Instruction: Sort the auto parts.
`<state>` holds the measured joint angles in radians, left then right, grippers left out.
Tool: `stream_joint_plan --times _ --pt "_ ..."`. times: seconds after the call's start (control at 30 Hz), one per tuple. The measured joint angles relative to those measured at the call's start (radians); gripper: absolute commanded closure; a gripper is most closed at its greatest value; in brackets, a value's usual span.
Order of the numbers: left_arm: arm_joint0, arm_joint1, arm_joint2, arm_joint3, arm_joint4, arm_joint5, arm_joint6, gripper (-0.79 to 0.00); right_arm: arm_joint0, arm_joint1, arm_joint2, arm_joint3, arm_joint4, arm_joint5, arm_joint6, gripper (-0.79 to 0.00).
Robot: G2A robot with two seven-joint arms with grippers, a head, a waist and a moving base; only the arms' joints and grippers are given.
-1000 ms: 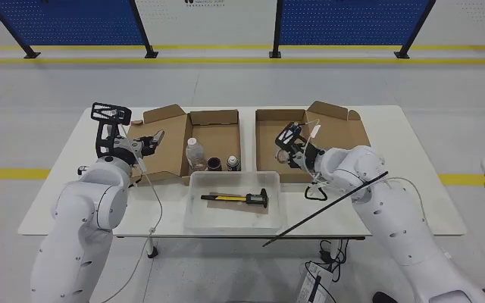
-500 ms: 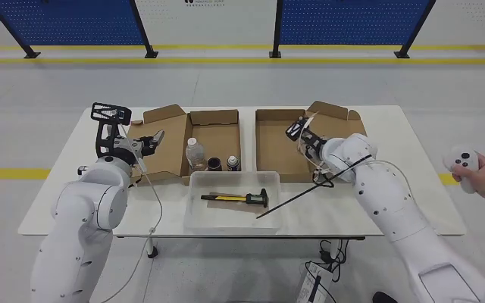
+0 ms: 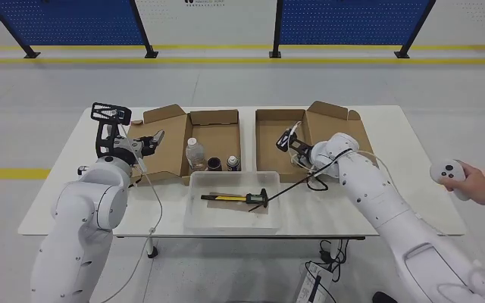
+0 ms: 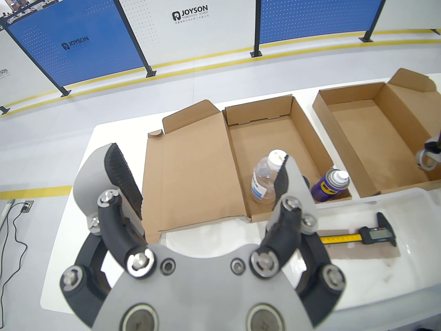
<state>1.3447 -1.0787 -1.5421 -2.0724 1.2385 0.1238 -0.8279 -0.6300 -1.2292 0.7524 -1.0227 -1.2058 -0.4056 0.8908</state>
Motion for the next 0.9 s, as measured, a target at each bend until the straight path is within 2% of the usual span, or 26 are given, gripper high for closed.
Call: stream_joint_plan --times 0.17,0.27,0.53,0.6,0.63,0.8,0.9 --pt "0.000 0.000 0.000 0.000 0.000 0.000 0.000 -0.785 0.024 -0.019 -0.025 0.053 0.007 -0.029 -0.004 -0.006" --pt "0.000 0.000 0.000 0.000 0.000 0.000 0.000 -0.785 0.035 -0.029 -0.034 0.079 0.011 -0.036 -0.009 -0.077" --pt "0.000 0.000 0.000 0.000 0.000 0.000 0.000 -0.785 0.057 -0.050 -0.051 0.139 0.014 -0.052 -0.015 -0.074" --pt "0.000 0.000 0.000 0.000 0.000 0.000 0.000 -0.785 0.060 -0.054 -0.053 0.151 0.016 -0.057 -0.016 -0.114" --pt "0.000 0.000 0.000 0.000 0.000 0.000 0.000 -0.785 0.062 -0.057 -0.055 0.156 0.016 -0.059 -0.018 -0.163" --pt "0.000 0.000 0.000 0.000 0.000 0.000 0.000 -0.785 0.069 -0.065 -0.059 0.175 0.016 -0.061 -0.020 -0.299" --pt "0.000 0.000 0.000 0.000 0.000 0.000 0.000 -0.785 0.071 -0.068 -0.056 0.180 0.014 -0.060 -0.022 -0.299"
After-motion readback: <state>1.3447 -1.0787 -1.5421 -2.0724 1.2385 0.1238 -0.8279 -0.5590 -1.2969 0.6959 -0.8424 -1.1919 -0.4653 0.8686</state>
